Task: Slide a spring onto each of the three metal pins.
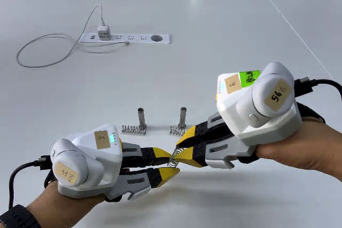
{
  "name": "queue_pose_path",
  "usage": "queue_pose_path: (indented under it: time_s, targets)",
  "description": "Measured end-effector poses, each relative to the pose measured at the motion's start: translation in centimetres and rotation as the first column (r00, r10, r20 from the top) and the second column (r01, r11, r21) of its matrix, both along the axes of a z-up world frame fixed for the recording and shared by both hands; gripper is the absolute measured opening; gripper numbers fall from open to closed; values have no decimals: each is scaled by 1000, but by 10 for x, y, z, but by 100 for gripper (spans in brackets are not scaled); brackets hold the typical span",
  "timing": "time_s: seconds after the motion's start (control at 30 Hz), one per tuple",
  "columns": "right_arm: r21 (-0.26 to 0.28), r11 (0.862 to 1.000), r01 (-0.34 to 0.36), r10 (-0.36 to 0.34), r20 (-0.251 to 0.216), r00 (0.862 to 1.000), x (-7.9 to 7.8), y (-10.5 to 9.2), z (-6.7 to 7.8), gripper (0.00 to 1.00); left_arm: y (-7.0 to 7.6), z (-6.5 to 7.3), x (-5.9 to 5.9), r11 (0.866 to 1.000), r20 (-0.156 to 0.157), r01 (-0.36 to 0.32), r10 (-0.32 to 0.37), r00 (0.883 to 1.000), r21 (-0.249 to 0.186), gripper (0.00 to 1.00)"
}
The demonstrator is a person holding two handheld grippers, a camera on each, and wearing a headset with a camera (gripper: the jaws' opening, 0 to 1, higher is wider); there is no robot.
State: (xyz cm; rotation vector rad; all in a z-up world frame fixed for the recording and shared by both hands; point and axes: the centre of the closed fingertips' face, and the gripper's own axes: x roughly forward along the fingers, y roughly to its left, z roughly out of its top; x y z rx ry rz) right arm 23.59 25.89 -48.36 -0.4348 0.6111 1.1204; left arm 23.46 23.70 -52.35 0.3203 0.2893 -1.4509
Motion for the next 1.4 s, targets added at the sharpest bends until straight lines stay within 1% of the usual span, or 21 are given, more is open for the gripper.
queue_pose_path:
  time_s: [0.1, 0.3, 0.57, 0.77, 0.97, 1.03, 1.07, 1.23, 1.4]
  targets:
    - [11, 1000, -5, 5, 2, 1000, -1, 4, 2, 12, -1, 1, 0, 1000, 0, 1, -1, 1000, -1, 11]
    - [16, 1000, -13, 12, 12, 1000, -1, 9, 2, 12, -1, 1, -2, 1000, -2, 4, -4, 1000, -3, 11]
    - [13, 1000, -5, 5, 17, 1000, 1, 5, 3, 11, -1, 2, 0, 1000, -7, -4, 4, 1000, -10, 12]
    - [10, 1000, 13, -13, 20, 1000, 4, -1, 4, 11, 1, 2, 1, 1000, -23, -16, 16, 1000, -15, 16]
    - [6, 999, 34, -34, 24, 999, 7, -10, 6, 11, 4, 3, 4, 999, -43, -41, 40, 998, -25, 23]
    - [4, 999, 43, -43, 25, 999, 7, -14, 6, 11, 6, 3, 5, 998, -48, -51, 50, 998, -24, 25]
    - [4, 999, 49, -49, 25, 998, 8, -16, 7, 11, 8, 3, 6, 998, -58, -61, 59, 997, -27, 27]
    - [2, 998, 70, -71, 28, 997, 10, -24, 9, 11, 14, 5, 9, 995, -78, -91, 87, 993, -43, 31]
    - [2, 996, 93, -93, 32, 995, 12, -32, 11, 11, 21, 5, 13, 991, -91, -123, 119, 989, -44, 36]
